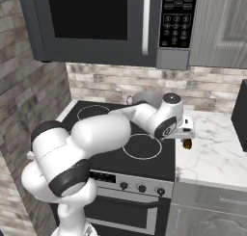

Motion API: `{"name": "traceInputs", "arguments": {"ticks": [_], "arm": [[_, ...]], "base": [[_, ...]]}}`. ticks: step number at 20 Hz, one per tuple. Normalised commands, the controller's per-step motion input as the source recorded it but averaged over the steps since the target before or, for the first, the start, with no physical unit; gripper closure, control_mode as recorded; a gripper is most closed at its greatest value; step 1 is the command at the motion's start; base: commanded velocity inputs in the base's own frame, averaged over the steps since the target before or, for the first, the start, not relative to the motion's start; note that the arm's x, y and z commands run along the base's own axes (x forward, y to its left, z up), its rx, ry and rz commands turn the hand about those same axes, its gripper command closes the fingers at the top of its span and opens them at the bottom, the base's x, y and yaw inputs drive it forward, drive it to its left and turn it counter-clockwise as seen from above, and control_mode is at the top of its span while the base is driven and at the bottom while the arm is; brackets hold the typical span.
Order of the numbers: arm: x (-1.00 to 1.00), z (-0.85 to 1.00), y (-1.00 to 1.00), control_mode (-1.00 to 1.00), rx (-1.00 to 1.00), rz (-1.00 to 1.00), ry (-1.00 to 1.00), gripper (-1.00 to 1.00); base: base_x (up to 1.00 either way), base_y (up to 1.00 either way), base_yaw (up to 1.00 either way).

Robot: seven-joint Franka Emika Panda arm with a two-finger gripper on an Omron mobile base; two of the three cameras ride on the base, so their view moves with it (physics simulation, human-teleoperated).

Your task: Turn on the burner for the pot on the stove. Wait thirty seconds for the pot to heat up. Then add the sweet potato to the pot.

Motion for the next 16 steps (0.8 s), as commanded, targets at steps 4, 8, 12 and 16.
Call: {"name": "traceInputs", "arguments": {"ticks": [4,8,12,16], "arm": [[0.19,-0.22,0.00,-1.00,-0.06,0.00,0.00,-1.00],[0.10,-0.09,0.00,-1.00,-0.01,0.00,0.00,-1.00],[0.00,0.00,0.00,-1.00,0.00,0.00,0.00,-1.00],[0.02,0.00,0.00,-1.00,0.00,0.00,0.00,-1.00]], "base": [[0.00,0.00,0.00],[0.00,0.00,0.00],[0.00,0.00,0.00],[0.00,0.00,0.00]]}}
